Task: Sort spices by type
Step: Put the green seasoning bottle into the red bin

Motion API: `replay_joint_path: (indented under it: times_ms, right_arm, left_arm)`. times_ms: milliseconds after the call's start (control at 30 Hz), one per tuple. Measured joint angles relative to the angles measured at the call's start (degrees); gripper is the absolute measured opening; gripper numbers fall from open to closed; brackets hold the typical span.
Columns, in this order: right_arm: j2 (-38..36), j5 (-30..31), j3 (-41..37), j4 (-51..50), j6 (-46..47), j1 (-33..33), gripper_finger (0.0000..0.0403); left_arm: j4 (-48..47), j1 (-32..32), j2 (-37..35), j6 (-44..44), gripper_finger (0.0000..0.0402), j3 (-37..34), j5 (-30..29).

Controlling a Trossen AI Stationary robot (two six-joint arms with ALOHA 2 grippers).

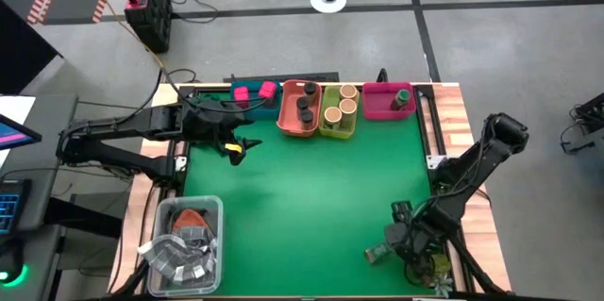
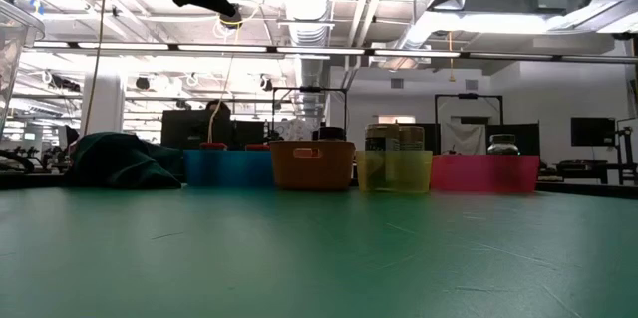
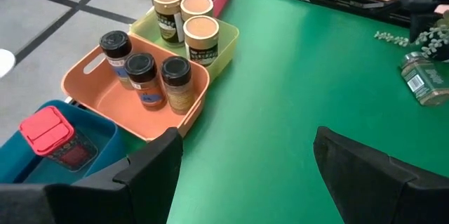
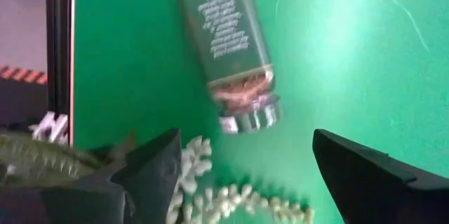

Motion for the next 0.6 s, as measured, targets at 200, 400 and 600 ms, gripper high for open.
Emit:
replay_joint_path:
  times_ms: [200,400,600]
  right_arm:
    - [0.0,0.0,-2.5,2.8,-0.6,-2.5,0.0333]
    - [0.0,0.0,-4.5,6.0,-3.6,-3.2,0.0331]
    - [0.0,-0.1,-6.3,9.8,-6.8,-3.4,0.0331]
  left_arm:
    - [0.0,0.0,0.0,-0.4,0.0306,0.0,-0.1]
    - [0.0,0.0,0.0,-0.9,0.0306,0.0,-0.1]
    - [0.0,0.0,0.0,-1.4,0.0306,0.0,-0.1]
